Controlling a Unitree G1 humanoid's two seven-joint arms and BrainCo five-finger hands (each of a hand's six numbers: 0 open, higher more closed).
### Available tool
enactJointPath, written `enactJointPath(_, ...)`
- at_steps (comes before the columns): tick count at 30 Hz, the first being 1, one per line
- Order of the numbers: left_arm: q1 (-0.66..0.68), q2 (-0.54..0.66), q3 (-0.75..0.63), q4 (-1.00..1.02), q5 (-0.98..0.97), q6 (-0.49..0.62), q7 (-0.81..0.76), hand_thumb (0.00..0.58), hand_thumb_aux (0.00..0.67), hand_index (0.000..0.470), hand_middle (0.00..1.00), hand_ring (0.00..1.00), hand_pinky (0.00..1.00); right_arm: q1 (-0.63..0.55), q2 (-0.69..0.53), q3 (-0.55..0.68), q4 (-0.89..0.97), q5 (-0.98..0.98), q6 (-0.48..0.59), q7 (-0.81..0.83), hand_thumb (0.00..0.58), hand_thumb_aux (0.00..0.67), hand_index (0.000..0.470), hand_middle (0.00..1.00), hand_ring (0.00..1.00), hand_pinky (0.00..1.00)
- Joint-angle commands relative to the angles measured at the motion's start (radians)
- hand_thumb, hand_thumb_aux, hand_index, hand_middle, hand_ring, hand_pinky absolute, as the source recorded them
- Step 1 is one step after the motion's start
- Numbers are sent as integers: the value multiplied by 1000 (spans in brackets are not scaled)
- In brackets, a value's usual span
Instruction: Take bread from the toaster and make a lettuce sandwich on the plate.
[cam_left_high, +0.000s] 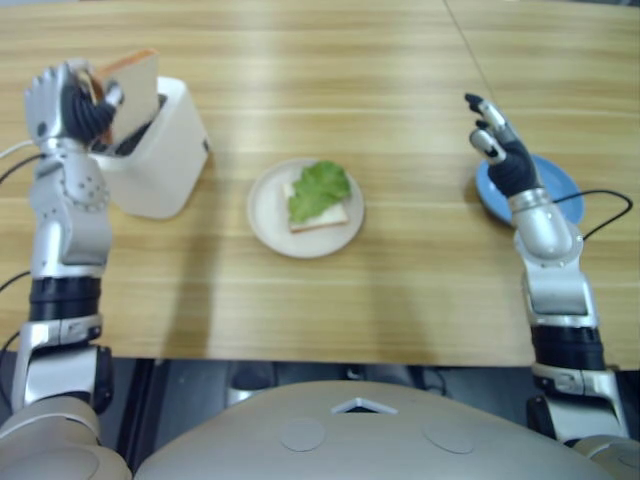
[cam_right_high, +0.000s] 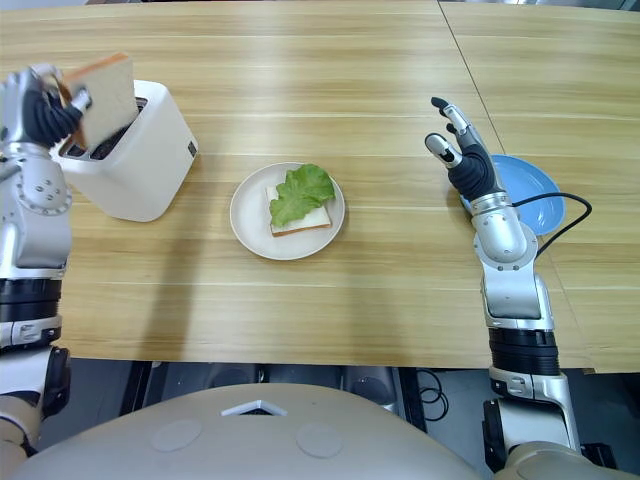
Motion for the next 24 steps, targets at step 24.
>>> enactJointPath(24, -296, -423, -274, 922, -431, -143, -389, 580, 670, 460, 1000, 1000, 1000, 2, 49, 25, 77, -19, -29, -17, 0, 0, 0, 0, 0, 0)
